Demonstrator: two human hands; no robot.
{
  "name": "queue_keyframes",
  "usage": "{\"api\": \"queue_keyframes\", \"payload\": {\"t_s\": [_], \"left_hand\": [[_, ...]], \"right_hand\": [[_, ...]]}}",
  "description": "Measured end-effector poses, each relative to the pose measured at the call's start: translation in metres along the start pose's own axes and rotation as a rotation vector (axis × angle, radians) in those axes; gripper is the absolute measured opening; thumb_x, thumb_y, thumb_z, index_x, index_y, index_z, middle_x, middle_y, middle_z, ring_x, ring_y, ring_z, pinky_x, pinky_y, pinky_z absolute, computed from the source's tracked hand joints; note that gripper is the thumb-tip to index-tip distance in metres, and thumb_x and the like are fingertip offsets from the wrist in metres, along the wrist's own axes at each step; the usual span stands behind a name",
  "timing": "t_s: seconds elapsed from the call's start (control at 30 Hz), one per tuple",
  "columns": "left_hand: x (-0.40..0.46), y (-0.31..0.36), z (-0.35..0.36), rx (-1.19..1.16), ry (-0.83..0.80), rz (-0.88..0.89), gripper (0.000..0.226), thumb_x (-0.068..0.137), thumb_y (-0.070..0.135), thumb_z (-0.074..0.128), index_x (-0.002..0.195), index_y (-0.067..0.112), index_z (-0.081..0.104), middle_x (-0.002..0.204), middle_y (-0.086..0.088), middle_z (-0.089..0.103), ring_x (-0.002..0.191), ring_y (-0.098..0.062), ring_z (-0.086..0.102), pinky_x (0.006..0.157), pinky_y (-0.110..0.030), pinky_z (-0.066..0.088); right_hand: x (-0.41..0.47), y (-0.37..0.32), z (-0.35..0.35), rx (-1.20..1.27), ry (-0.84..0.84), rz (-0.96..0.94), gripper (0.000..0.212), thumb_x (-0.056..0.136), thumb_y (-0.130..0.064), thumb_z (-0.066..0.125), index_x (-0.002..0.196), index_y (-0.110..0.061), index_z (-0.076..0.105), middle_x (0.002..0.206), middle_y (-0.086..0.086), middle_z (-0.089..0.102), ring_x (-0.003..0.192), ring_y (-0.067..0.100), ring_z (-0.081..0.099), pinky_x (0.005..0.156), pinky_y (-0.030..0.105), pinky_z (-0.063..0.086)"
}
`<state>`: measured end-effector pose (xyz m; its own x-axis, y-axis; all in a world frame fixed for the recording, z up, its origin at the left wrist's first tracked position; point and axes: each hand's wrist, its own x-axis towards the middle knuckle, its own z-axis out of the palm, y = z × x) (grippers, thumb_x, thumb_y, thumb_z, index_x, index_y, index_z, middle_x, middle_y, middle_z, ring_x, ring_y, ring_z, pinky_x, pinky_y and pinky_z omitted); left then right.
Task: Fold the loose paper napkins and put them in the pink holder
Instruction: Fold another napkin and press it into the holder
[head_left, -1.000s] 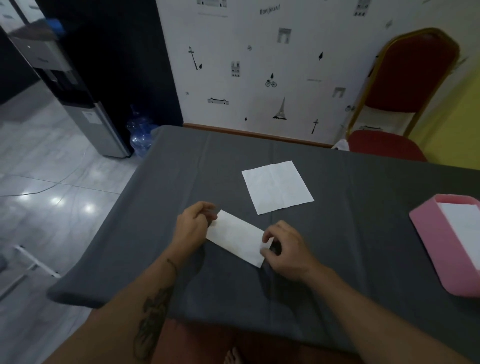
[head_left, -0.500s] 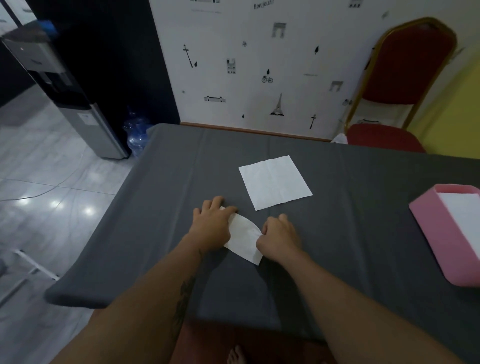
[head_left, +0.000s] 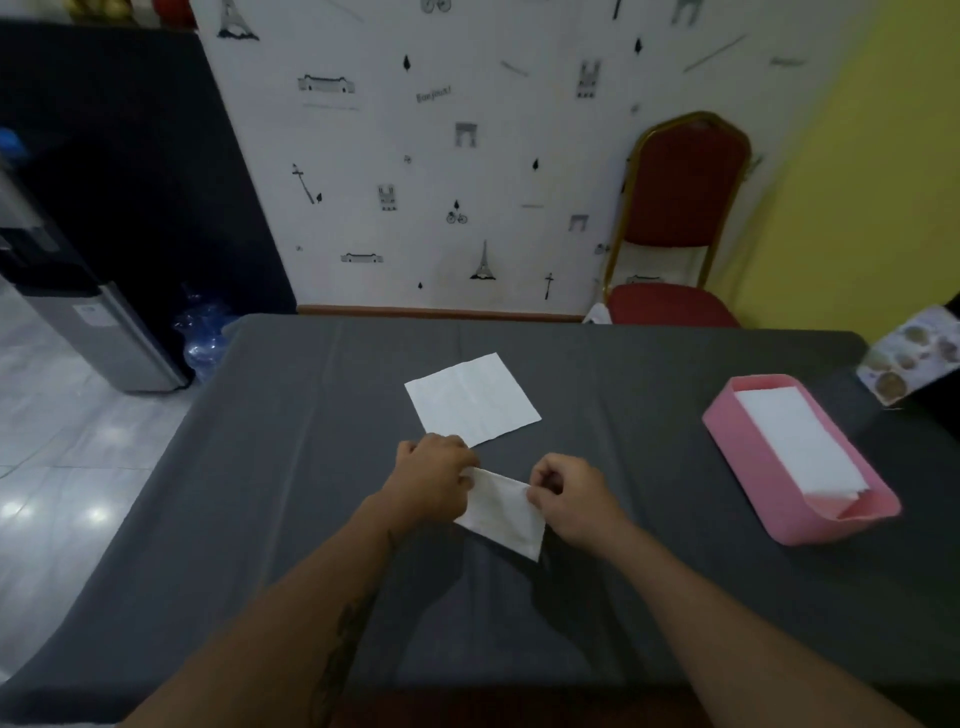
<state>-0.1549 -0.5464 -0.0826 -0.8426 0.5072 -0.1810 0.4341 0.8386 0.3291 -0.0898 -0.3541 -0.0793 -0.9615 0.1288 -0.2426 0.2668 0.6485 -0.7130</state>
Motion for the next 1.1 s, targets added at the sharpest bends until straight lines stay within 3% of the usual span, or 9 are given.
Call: {"api": "queue_keyframes", "payload": {"t_s": [0.13,0.27,0.4,0.5,0.7,0.83,0.9,1.0,1.1], "left_hand": [[0.020,0.043,-0.013,-0.037,0.070,0.077,0.023,0.093,0.026,0.047,0.108,0.027,0.063,0.107,0.004,0.063,0.098,-0.017,0.053,0.092,-0.035,0.031],[0.040,0.094,-0.020,-0.091,0.030,0.172,0.020,0.092,0.026,0.052,0.107,0.027,0.066,0.106,0.004,0.067,0.092,-0.015,0.056,0.094,-0.033,0.039],[0.064,0.141,-0.020,-0.226,0.035,0.207,0.015,0.091,0.026,0.056,0.103,0.031,0.065,0.105,0.006,0.067,0.092,-0.015,0.061,0.087,-0.030,0.050],[0.084,0.174,-0.016,-0.415,0.070,0.170,0.020,0.090,0.019,0.057,0.103,0.034,0.062,0.106,0.008,0.063,0.094,-0.014,0.059,0.085,-0.028,0.051],[0.127,0.253,-0.007,-0.723,0.134,0.020,0.031,0.090,0.009,0.060,0.115,0.026,0.059,0.109,0.008,0.054,0.099,-0.015,0.055,0.084,-0.024,0.044],[0.157,0.295,0.001,-0.883,0.164,-0.032,0.032,0.090,0.003,0.059,0.116,0.021,0.058,0.109,0.004,0.062,0.103,-0.020,0.060,0.083,-0.026,0.049],[0.168,0.311,0.009,-0.896,0.162,-0.053,0.034,0.089,0.003,0.059,0.118,0.020,0.056,0.114,0.000,0.062,0.104,-0.019,0.060,0.085,-0.029,0.052],[0.180,0.320,0.027,-0.799,0.186,-0.006,0.032,0.086,0.015,0.067,0.115,0.026,0.055,0.117,0.005,0.059,0.101,-0.012,0.057,0.082,-0.026,0.047],[0.188,0.327,0.043,-0.646,0.183,-0.004,0.037,0.083,0.031,0.073,0.116,0.030,0.056,0.120,0.011,0.052,0.103,-0.009,0.052,0.086,-0.025,0.044]], "right_hand": [[-0.011,0.015,-0.045,-0.033,0.085,0.031,0.017,0.080,-0.012,0.069,0.070,-0.021,0.059,0.070,-0.005,0.064,0.062,0.008,0.055,0.056,0.021,0.044],[-0.020,0.027,-0.078,-0.075,0.086,0.024,0.009,0.083,-0.025,0.072,0.088,-0.027,0.064,0.090,-0.008,0.067,0.077,0.004,0.061,0.057,0.015,0.040],[-0.023,0.045,-0.109,-0.126,0.187,0.069,0.007,0.088,-0.033,0.066,0.086,-0.027,0.063,0.088,-0.004,0.066,0.077,0.011,0.061,0.061,0.020,0.044],[-0.026,0.067,-0.140,-0.075,0.253,0.157,0.004,0.092,-0.033,0.063,0.090,-0.029,0.063,0.091,-0.006,0.066,0.080,0.008,0.061,0.070,0.021,0.048],[-0.029,0.118,-0.207,0.027,0.384,0.270,0.019,0.096,-0.023,0.056,0.082,-0.019,0.069,0.082,-0.005,0.067,0.077,0.008,0.059,0.061,0.021,0.042],[-0.016,0.147,-0.242,0.063,0.398,0.323,0.014,0.095,-0.021,0.058,0.087,-0.021,0.070,0.085,-0.009,0.064,0.082,0.009,0.060,0.072,0.026,0.048],[-0.009,0.159,-0.256,0.140,0.447,0.372,0.013,0.093,-0.016,0.059,0.087,-0.018,0.070,0.084,-0.007,0.063,0.079,0.011,0.060,0.068,0.025,0.049],[0.001,0.172,-0.267,0.184,0.510,0.401,0.018,0.086,-0.008,0.058,0.072,-0.010,0.068,0.069,-0.001,0.063,0.059,0.009,0.054,0.048,0.021,0.038],[0.012,0.181,-0.273,0.197,0.510,0.434,0.023,0.085,-0.010,0.056,0.063,-0.013,0.059,0.062,-0.002,0.058,0.057,0.012,0.052,0.052,0.023,0.039]]}}
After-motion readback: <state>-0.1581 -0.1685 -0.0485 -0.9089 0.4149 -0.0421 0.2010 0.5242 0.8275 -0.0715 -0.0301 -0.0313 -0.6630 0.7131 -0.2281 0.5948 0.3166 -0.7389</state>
